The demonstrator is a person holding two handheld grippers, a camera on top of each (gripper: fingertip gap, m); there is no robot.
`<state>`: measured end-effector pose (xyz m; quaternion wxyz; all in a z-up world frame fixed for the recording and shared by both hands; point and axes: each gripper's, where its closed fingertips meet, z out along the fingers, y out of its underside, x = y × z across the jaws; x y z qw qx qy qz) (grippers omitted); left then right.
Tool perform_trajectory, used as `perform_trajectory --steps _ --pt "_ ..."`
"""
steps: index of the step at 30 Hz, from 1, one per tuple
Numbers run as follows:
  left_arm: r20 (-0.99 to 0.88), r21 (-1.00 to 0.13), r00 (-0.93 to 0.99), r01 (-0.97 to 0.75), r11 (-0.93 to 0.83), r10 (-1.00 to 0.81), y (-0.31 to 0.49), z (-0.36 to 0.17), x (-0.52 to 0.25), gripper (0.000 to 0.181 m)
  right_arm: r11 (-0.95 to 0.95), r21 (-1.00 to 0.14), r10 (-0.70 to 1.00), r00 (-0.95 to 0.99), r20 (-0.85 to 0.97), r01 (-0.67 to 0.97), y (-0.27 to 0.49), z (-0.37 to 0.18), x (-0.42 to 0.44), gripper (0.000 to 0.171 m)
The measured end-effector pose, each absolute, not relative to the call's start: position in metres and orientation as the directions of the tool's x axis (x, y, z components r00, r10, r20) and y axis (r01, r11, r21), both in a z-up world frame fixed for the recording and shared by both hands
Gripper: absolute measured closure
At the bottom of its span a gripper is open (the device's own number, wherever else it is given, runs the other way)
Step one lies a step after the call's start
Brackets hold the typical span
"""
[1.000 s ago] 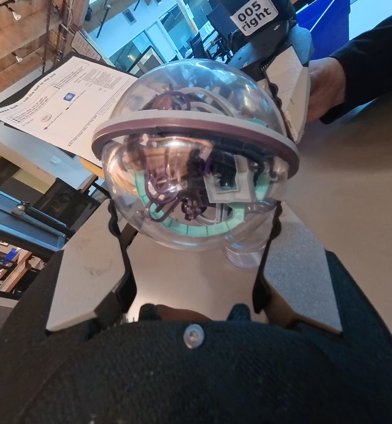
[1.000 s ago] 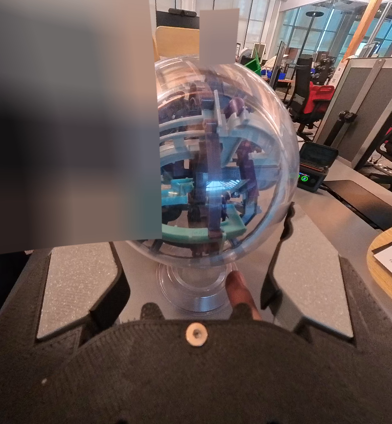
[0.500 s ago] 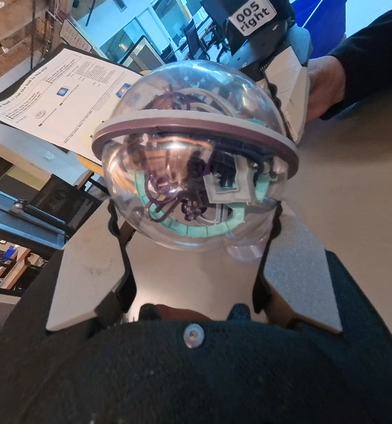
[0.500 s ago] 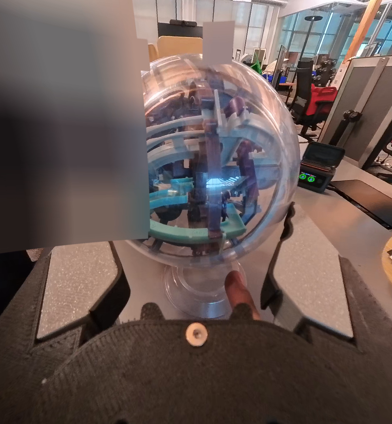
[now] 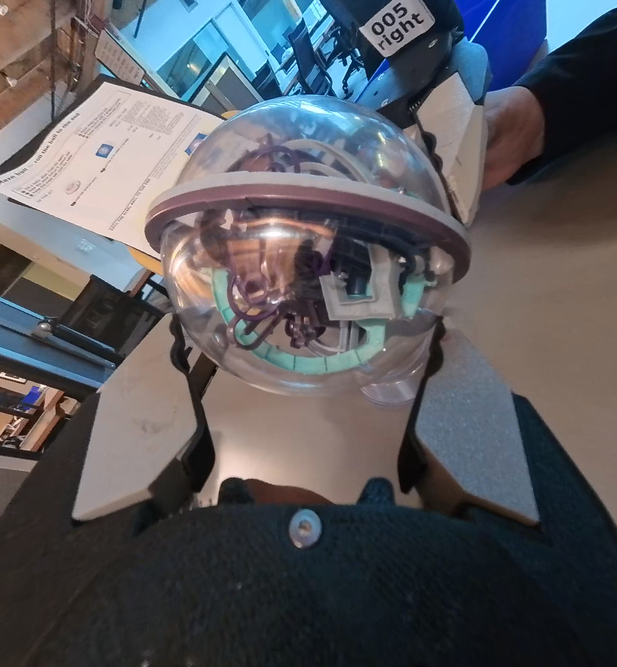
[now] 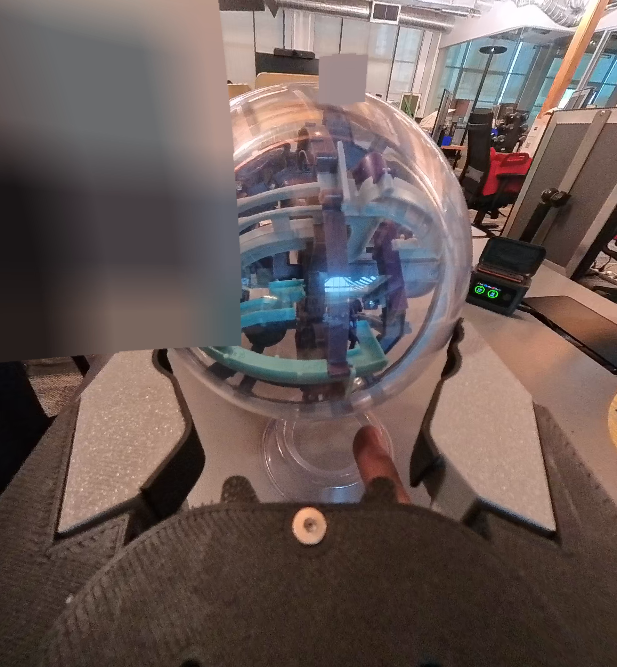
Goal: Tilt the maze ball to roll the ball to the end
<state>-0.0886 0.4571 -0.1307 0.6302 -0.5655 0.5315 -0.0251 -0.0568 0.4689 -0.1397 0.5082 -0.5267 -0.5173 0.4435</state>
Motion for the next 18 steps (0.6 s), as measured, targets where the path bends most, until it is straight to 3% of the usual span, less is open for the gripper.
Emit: perform_trajectory --steps 1,18 --pt "-0.643 -0.739 0.434 -0.57 0.36 -0.632 0.4568 -0.1304 -0.0885 0.049 0.053 -0.994 0.996 0.071 0.06 0.094 0.4686 -0.1394 -0.0567 0.024" --pt "-0.626 -0.744 0.431 -0.579 0.333 -0.65 0.4552 -0.1325 -0.0889 0.048 0.011 -0.995 0.998 0.064 0.017 0.097 0.4672 -0.1437 -0.0579 0.023"
